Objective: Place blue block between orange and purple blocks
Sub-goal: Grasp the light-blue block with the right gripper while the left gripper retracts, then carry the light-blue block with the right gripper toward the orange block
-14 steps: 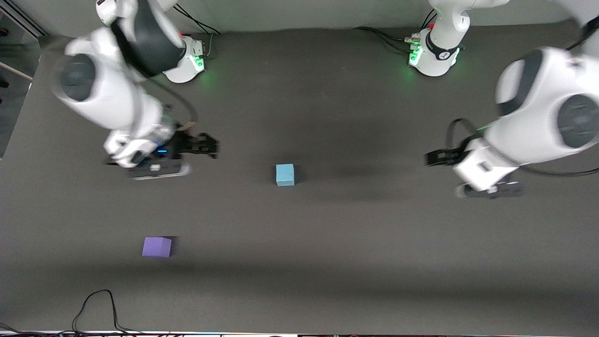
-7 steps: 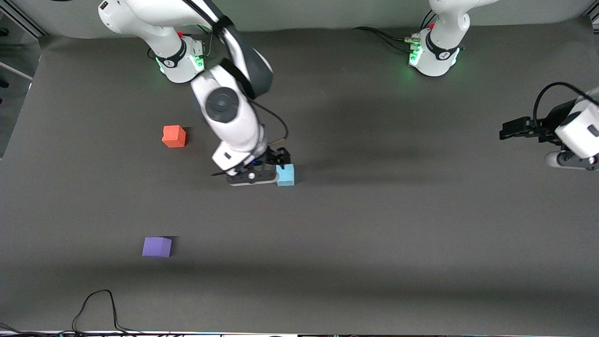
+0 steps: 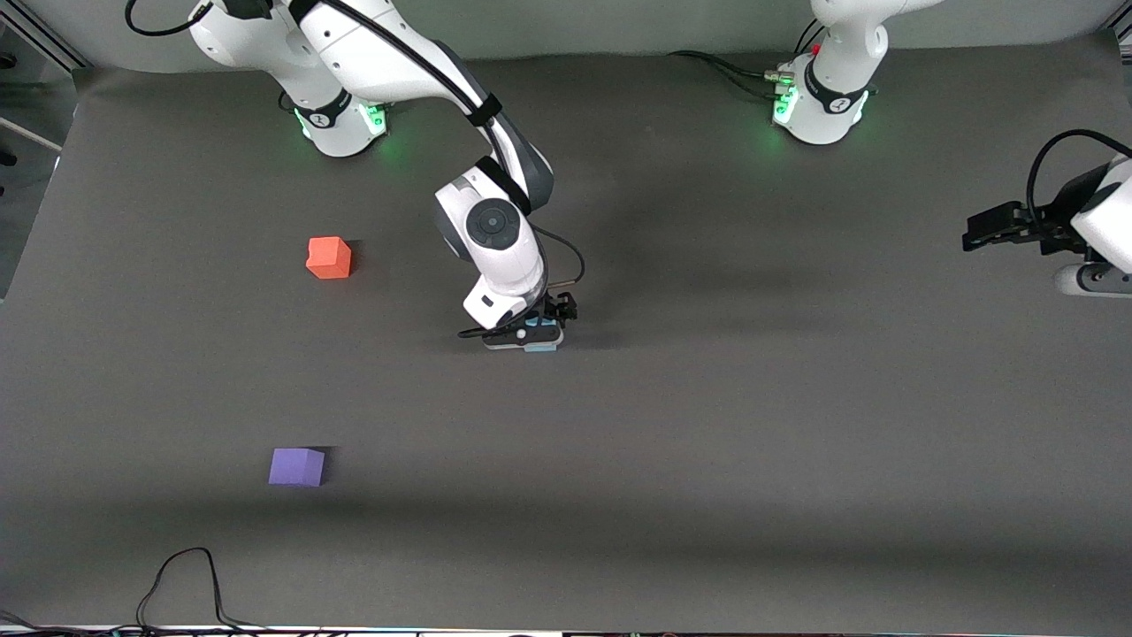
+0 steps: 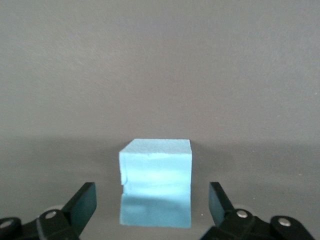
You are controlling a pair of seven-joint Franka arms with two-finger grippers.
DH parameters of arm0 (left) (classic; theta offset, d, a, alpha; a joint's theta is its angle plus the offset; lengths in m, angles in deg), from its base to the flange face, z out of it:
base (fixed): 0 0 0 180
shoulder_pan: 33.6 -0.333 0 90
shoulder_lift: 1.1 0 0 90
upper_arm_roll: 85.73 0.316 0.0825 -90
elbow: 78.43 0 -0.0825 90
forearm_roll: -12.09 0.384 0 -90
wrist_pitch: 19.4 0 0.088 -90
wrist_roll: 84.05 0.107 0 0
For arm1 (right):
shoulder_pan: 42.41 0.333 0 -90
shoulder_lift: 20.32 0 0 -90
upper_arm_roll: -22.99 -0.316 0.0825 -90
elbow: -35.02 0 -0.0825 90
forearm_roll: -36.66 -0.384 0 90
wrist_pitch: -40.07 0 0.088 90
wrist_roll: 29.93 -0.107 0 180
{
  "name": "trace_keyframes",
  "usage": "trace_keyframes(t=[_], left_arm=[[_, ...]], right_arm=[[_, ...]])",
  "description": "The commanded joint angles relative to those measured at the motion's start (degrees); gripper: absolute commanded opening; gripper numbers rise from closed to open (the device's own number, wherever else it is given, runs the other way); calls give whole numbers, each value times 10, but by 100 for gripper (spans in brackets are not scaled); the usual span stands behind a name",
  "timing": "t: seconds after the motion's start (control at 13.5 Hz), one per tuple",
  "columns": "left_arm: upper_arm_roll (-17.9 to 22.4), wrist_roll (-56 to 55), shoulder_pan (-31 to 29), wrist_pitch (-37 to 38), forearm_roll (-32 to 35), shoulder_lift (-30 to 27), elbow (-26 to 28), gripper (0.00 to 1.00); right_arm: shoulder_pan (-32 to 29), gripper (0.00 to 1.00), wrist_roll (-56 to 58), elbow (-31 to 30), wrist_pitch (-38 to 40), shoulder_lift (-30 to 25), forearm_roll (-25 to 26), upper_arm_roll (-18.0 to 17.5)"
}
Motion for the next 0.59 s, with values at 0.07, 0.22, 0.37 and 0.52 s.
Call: trace_keyframes(t=[0.07,0.22,0.37,0.52], left_arm=[[131,15,132,-8,8,-16,9,100],[130,9,133,-8,7,-14,0,100],[105,2,125,-3,5,-14,-6,100],[99,1,120,-4,5,-14,-8,100]], right_arm=[[14,100,-10,-6,-36,17,-2,12],[14,88,-10,-6,-41,22,-2,12],[13,50,-10,-7,-41,22,-2,12],[8,33,-9,-7,-35,18,-2,12]])
